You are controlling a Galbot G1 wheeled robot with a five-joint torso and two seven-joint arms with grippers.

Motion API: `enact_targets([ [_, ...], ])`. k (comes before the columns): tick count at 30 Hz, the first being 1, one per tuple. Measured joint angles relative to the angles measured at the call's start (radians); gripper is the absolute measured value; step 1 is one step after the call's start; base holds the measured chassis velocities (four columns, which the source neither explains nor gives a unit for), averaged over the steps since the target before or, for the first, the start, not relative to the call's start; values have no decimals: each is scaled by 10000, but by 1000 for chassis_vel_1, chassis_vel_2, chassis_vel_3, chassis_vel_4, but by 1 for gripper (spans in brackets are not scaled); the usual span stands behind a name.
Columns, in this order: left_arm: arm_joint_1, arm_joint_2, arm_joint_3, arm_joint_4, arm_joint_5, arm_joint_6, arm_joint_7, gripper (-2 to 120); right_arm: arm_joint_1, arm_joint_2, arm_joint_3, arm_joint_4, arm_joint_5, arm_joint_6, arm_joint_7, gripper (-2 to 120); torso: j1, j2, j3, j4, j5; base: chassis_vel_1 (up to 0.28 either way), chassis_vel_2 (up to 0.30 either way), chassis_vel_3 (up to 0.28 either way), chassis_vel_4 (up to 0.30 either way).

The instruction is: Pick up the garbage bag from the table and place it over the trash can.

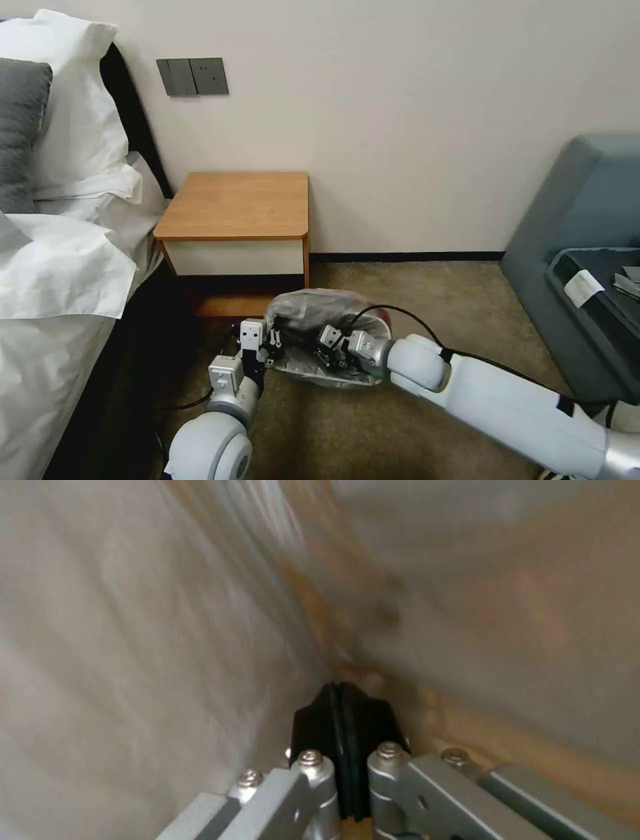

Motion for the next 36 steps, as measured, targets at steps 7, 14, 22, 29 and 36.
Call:
enact_targets([
  [7,-67,-1,-15,36,-73,50,-19,3,-304,-263,360,456,26,96,-22,0,0,0,-1,-1,0,0,0,0,0],
  [14,-105,4,-294,196,-392,220,-222,3,-1275,-1145,1844,2366,424,162,-88,6,0,0,-2,-2,0,0,0,0,0],
  [22,-77,-24,-436,265,-1315,765,-690,3,-2893,-1803,3541,3611,854,523,-291,35,0,0,-2,-1,2,0,0,0,0],
  [29,-220,55,-532,440,-3382,1784,-1181,3,-4844,-1766,5858,4375,1297,1369,-197,63,0,1,-3,-3,-5,0,0,0,0],
  [36,-236,-38,-663,1025,-3868,2040,-1243,3,-5308,-622,6659,4389,3105,2161,1829,86,0,1,-2,0,0,0,0,0,0],
])
